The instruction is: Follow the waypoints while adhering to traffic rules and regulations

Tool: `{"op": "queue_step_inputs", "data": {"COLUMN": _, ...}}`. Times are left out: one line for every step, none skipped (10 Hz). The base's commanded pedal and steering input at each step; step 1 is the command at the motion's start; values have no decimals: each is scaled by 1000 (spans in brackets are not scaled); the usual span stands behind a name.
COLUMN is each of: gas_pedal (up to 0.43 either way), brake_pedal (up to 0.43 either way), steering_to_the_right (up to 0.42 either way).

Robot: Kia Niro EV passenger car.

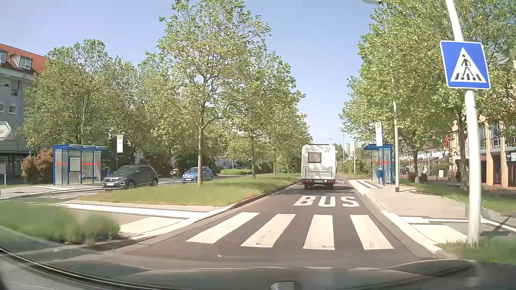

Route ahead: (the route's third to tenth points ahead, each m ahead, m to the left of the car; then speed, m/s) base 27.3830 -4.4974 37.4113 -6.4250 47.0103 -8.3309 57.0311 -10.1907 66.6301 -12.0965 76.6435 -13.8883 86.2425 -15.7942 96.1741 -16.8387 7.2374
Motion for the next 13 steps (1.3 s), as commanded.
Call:
{"op": "queue_step_inputs", "data": {"gas_pedal": 248, "brake_pedal": 0, "steering_to_the_right": 80}}
{"op": "queue_step_inputs", "data": {"gas_pedal": 248, "brake_pedal": 0, "steering_to_the_right": 81}}
{"op": "queue_step_inputs", "data": {"gas_pedal": 248, "brake_pedal": 0, "steering_to_the_right": 81}}
{"op": "queue_step_inputs", "data": {"gas_pedal": 248, "brake_pedal": 0, "steering_to_the_right": 81}}
{"op": "queue_step_inputs", "data": {"gas_pedal": 240, "brake_pedal": 0, "steering_to_the_right": 81}}
{"op": "queue_step_inputs", "data": {"gas_pedal": 197, "brake_pedal": 0, "steering_to_the_right": 81}}
{"op": "queue_step_inputs", "data": {"gas_pedal": 177, "brake_pedal": 0, "steering_to_the_right": 80}}
{"op": "queue_step_inputs", "data": {"gas_pedal": 177, "brake_pedal": 0, "steering_to_the_right": 78}}
{"op": "queue_step_inputs", "data": {"gas_pedal": 177, "brake_pedal": 0, "steering_to_the_right": 74}}
{"op": "queue_step_inputs", "data": {"gas_pedal": 177, "brake_pedal": 0, "steering_to_the_right": 69}}
{"op": "queue_step_inputs", "data": {"gas_pedal": 177, "brake_pedal": 0, "steering_to_the_right": 59}}
{"op": "queue_step_inputs", "data": {"gas_pedal": 177, "brake_pedal": 0, "steering_to_the_right": 46}}
{"op": "queue_step_inputs", "data": {"gas_pedal": 177, "brake_pedal": 0, "steering_to_the_right": 36}}
